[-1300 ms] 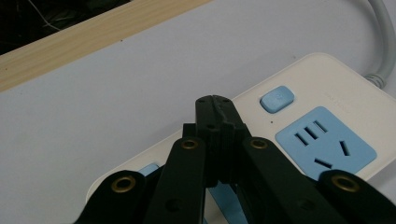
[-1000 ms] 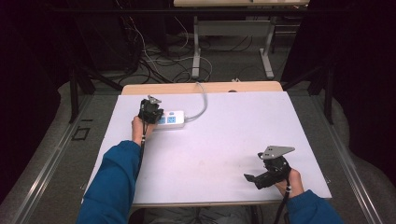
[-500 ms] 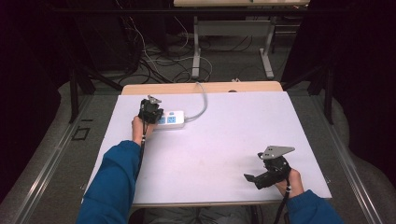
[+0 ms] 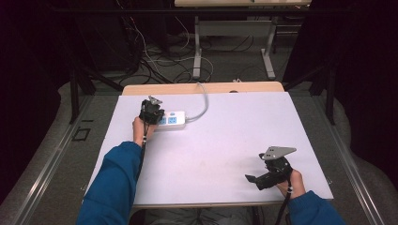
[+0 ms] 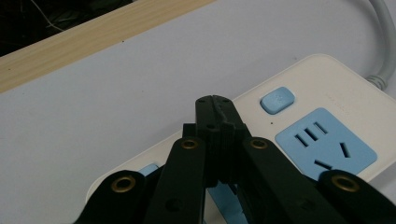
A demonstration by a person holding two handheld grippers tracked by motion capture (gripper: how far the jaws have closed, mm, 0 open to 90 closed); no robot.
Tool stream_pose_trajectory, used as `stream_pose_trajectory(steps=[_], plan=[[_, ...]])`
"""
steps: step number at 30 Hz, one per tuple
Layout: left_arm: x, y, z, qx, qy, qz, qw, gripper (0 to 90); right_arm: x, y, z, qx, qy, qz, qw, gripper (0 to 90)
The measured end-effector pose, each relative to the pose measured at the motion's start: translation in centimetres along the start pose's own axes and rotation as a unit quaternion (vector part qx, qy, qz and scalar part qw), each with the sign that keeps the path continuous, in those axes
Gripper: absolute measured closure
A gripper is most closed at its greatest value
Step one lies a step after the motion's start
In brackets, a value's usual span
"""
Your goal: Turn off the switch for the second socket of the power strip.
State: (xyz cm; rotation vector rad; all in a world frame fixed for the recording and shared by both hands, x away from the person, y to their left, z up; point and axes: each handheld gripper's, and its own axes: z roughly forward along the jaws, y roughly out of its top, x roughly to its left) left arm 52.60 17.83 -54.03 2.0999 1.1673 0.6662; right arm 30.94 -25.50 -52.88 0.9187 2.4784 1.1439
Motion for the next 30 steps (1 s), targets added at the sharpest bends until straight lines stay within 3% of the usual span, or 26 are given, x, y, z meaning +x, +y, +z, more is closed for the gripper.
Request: stream_pose_trajectory(steps=[24, 30], plan=[[-0.21, 0.25, -0.12, -0.008, 0.008, 0.002, 0.9999, 90.0, -0.01, -0.01, -0.01, 0.0, 0.0, 0.0, 1.0, 1.4], [0.13, 0.14, -0.35, -0.004, 0.011, -0.011, 0.9999, 90.0, -0.01, 0.01, 0.0, 0.0, 0.0, 0.0, 1.0, 1.4]])
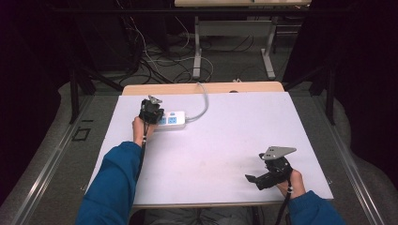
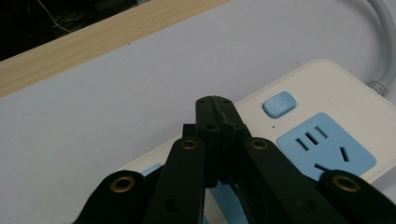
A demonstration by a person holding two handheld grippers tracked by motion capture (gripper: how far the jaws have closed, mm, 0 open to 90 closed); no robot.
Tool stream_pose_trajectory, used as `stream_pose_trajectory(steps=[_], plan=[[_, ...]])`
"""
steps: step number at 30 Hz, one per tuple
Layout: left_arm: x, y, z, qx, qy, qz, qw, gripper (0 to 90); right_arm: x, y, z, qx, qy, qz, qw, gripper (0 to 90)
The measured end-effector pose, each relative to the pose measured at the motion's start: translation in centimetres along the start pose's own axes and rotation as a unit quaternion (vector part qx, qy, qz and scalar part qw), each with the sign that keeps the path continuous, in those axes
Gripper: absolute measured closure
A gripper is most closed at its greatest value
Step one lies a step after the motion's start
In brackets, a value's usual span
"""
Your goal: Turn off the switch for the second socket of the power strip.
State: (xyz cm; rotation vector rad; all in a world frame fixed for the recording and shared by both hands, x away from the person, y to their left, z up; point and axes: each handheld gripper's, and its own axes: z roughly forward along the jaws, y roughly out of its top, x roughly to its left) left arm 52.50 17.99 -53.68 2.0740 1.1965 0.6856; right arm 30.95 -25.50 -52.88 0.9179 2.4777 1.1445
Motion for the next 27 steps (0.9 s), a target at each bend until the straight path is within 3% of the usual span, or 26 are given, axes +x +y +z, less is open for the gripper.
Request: stream_pose_trajectory(steps=[1, 5, 8, 15, 22, 26, 27], plan=[[0.1, 0.1, -0.1, 0.005, 0.001, -0.005, 1.0, 80.0, 0.0, 0.0, 0.0, 0.0, 0.0, 0.0, 1.0, 1.4], [0.3, -0.1, -0.4, 0.012, 0.0, -0.016, 0.9998, 57.9, 0.0, 0.1, -0.1, 0.007, 0.003, -0.001, 1.0, 1.4], [0.6, -0.1, -0.7, 0.023, -0.004, -0.024, 0.9994, 46.9, 0.0, 0.0, 0.0, 0.0, -0.001, -0.001, 1.0, 1.4], [0.6, 0.1, -1.7, 0.011, -0.01, -0.024, 0.9996, 17.5, 0.0, 0.1, 0.0, -0.002, 0.0, -0.004, 1.0, 1.3], [0.1, 0.3, -2.6, 0.003, -0.013, -0.015, 0.9998, 4.3, 0.0, 0.0, 0.0, -0.001, 0.001, -0.001, 1.0, 1.4], [-0.1, 0.1, -3.0, 0.009, -0.016, -0.009, 0.9998, 0.4, 0.1, 0.0, 0.0, 0.0, -0.002, -0.001, 1.0, 1.4], [-0.1, 0.0, -2.9, 0.0, -0.018, -0.01, 0.9998, 0.4, 0.1, 0.0, 0.0, 0.0, -0.003, 0.0, 1.0, 1.4]])
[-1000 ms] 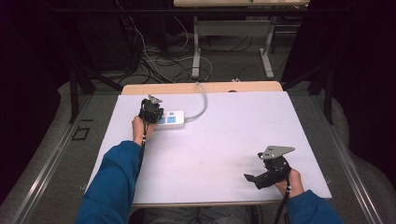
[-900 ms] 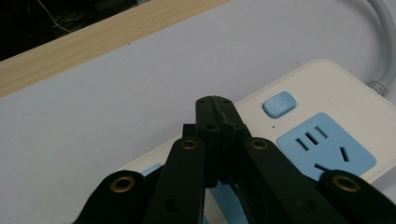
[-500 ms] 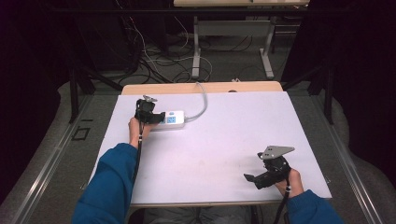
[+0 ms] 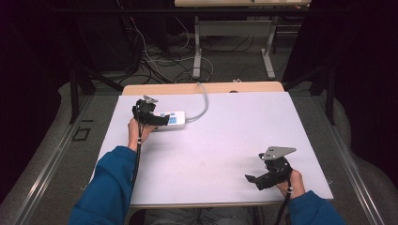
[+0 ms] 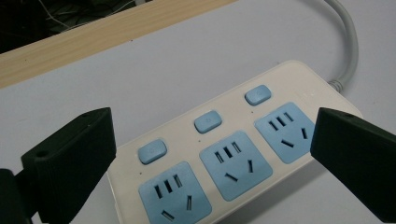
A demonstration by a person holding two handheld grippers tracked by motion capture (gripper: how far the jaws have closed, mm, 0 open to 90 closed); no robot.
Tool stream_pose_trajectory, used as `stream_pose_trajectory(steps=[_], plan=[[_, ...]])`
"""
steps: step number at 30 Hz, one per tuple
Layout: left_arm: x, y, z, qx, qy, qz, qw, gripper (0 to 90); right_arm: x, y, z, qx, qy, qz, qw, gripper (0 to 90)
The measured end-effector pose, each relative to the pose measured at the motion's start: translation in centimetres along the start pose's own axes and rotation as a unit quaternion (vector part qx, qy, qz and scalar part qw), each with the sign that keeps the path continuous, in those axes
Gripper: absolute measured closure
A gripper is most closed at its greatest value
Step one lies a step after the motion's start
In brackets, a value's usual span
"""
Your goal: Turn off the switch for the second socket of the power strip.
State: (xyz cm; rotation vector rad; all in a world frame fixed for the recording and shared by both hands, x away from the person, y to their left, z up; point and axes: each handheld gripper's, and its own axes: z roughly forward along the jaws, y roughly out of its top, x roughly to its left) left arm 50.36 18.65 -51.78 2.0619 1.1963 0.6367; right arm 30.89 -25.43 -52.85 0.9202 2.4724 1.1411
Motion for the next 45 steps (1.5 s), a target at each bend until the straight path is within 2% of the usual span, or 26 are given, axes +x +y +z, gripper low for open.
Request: stream_pose_trajectory(steps=[4, 6, 10, 12, 15, 16, 17, 18, 19, 24, 27, 29, 30, 32, 34, 37, 45], plan=[[-0.1, -0.1, -0.3, 0.011, 0.0, 0.008, 0.9999, 0.1, -0.1, 0.1, -0.1, 0.006, 0.004, -0.003, 1.0, 1.4], [-0.2, -0.2, -0.3, 0.001, 0.001, 0.007, 1.0, 0.1, 0.0, 0.0, 0.0, -0.001, 0.0, -0.002, 1.0, 1.4], [-0.3, -0.2, -1.0, 0.012, -0.004, 0.017, 0.9998, 0.1, -0.1, 0.0, -0.1, -0.002, 0.005, -0.005, 1.0, 1.4], [-0.4, -0.4, -1.2, 0.004, 0.003, 0.018, 0.9998, 0.0, -0.1, 0.0, -0.1, -0.004, 0.005, -0.004, 1.0, 1.4], [-0.6, -0.8, -1.7, 0.006, 0.003, 0.023, 0.9997, 0.0, -0.1, 0.0, -0.2, 0.005, 0.007, -0.006, 0.9999, 1.4], [-0.6, -0.9, -1.7, 0.002, 0.003, 0.027, 0.9996, 0.0, -0.1, 0.0, 0.0, -0.007, 0.005, -0.006, 0.9999, 1.4], [-0.7, -1.0, -2.0, 0.007, 0.003, 0.028, 0.9996, 0.0, -0.1, 0.0, -0.1, -0.007, 0.003, -0.006, 1.0, 1.4], [-0.8, -1.1, -2.0, -0.002, 0.001, 0.028, 0.9996, 0.0, -0.1, 0.0, -0.1, -0.008, 0.003, -0.006, 0.9999, 1.4], [-0.9, -1.1, -2.3, 0.004, 0.0, 0.032, 0.9995, 0.0, -0.1, 0.0, -0.1, -0.008, 0.003, -0.006, 0.9999, 1.4], [-1.7, -1.5, -3.2, -0.01, 0.0, 0.04, 0.9992, 0.0, 0.0, 0.0, 0.0, -0.012, 0.005, -0.003, 0.9999, 1.4], [-2.1, -1.7, -4.0, -0.005, -0.006, 0.047, 0.9988, 0.0, 0.0, 0.0, 0.0, -0.013, 0.007, -0.004, 0.9999, 1.4], [-2.6, -1.9, -4.4, -0.012, -0.004, 0.055, 0.9984, 0.0, 0.0, 0.0, -0.1, -0.007, 0.007, -0.004, 0.9999, 1.4], [-2.8, -2.0, -4.6, -0.009, -0.01, 0.056, 0.9984, 0.0, 0.0, 0.0, 0.0, -0.012, 0.005, -0.004, 0.9999, 1.4], [-3.2, -2.1, -5.1, -0.012, -0.01, 0.063, 0.9979, 0.0, 0.0, 0.0, 0.0, -0.012, 0.005, -0.004, 0.9999, 1.4], [-3.6, -2.3, -5.6, -0.013, -0.014, 0.064, 0.9977, 0.0, 0.0, 0.0, -0.2, 0.0, 0.004, -0.006, 1.0, 1.4], [-4.0, -2.6, -6.2, -0.015, -0.016, 0.074, 0.997, 0.0, 0.0, 0.0, -0.1, -0.01, 0.004, -0.004, 0.9999, 1.5], [-4.7, -3.5, -7.5, -0.018, -0.025, 0.079, 0.9964, 0.0, 0.0, 0.0, -0.1, -0.006, 0.002, -0.006, 1.0, 1.5]])
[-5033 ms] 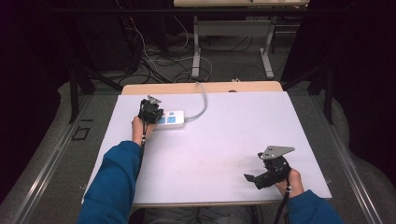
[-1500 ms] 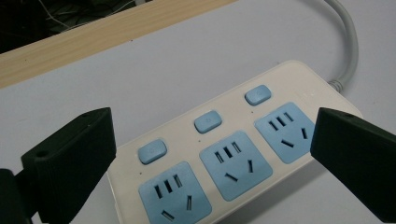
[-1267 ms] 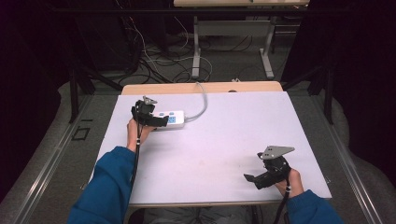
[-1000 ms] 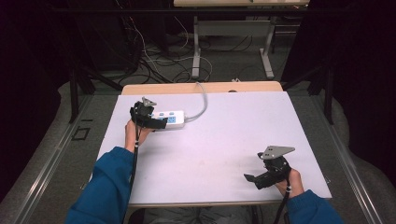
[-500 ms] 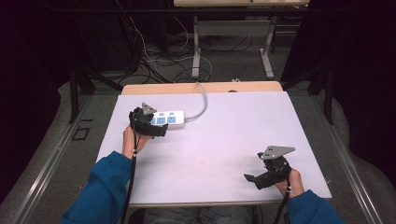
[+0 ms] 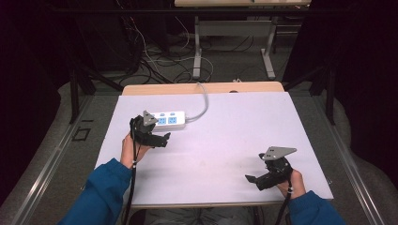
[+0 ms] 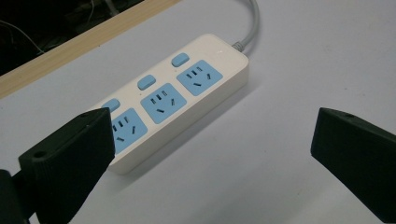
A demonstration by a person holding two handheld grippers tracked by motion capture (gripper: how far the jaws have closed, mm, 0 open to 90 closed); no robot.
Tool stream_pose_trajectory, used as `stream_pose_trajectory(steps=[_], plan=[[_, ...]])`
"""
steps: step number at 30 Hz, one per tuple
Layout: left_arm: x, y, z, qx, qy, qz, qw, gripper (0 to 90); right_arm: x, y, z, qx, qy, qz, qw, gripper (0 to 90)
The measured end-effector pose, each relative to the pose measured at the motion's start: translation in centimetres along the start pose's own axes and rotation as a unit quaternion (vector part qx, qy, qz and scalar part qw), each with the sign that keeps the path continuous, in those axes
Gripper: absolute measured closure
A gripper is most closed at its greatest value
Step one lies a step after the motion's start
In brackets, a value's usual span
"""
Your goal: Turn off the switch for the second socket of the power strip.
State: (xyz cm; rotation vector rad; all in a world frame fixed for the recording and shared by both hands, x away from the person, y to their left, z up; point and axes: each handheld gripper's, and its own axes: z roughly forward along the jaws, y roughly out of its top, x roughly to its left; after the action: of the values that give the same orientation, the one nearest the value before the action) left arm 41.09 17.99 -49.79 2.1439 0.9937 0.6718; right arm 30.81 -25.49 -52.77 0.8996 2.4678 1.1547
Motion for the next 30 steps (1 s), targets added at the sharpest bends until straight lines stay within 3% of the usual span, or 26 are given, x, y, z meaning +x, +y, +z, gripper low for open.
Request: stream_pose_trajectory(steps=[7, 9, 26, 30], plan=[[-0.8, -0.9, -1.6, -0.005, 0.001, 0.012, 0.9999, 0.0, 0.0, 0.0, 0.0, 0.001, 0.002, -0.001, 1.0, 1.6], [-1.1, -1.2, -2.0, -0.005, -0.008, 0.008, 0.9999, 0.0, 0.0, 0.0, 0.0, 0.001, 0.001, -0.001, 1.0, 1.6], [-3.1, -4.1, -4.8, 0.005, -0.019, 0.035, 0.9992, 0.0, 0.0, 0.0, 0.0, 0.006, 0.002, -0.003, 1.0, 1.7], [-3.5, -4.8, -5.3, 0.001, -0.026, 0.033, 0.9991, 0.0, 0.0, 0.0, 0.0, 0.006, 0.002, -0.003, 1.0, 1.6]])
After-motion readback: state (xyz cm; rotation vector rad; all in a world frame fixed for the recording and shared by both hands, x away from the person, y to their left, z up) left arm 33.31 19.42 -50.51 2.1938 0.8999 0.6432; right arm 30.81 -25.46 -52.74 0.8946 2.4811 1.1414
